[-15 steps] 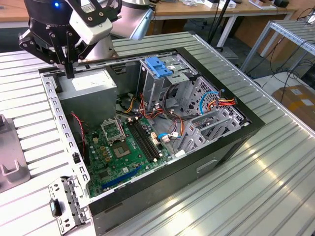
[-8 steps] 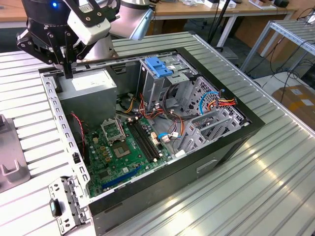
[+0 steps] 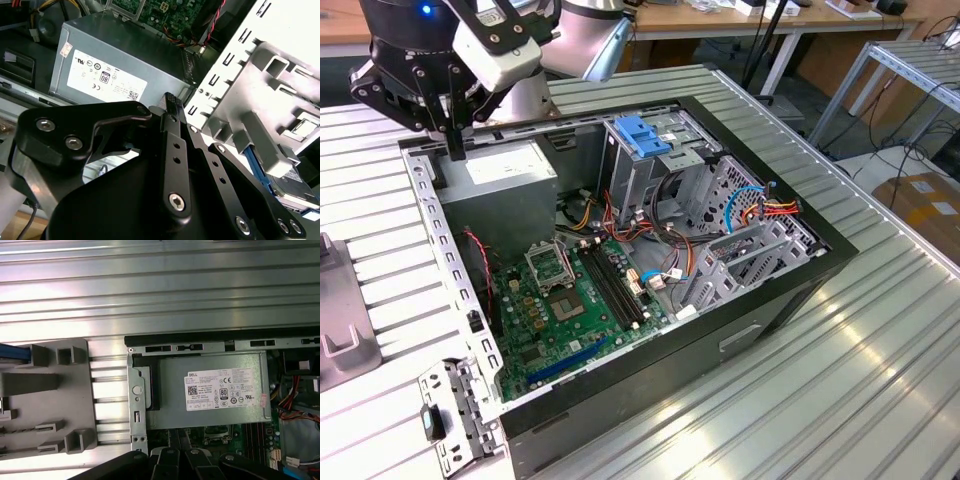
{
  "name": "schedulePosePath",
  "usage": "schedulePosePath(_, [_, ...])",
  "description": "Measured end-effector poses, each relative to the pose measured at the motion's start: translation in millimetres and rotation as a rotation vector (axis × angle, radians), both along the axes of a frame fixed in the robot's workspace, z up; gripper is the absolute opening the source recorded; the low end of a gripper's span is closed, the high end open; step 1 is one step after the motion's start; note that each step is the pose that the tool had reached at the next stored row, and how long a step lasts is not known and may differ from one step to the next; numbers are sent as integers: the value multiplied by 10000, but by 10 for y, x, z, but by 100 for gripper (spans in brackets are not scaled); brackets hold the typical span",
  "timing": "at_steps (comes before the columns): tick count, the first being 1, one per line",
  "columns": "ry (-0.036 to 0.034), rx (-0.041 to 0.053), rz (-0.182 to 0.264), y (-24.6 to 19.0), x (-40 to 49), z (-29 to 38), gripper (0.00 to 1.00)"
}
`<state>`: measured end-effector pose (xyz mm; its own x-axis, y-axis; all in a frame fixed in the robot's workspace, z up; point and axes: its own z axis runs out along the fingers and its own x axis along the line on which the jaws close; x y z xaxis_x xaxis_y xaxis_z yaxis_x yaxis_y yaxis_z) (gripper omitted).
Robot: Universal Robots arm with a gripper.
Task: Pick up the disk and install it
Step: 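Reach for the disk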
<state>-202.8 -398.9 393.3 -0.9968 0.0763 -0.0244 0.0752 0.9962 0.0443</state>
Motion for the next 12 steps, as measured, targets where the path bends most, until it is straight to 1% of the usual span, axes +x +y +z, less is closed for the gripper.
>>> schedulePosePath(12, [-1, 0, 1, 0, -79, 0, 10])
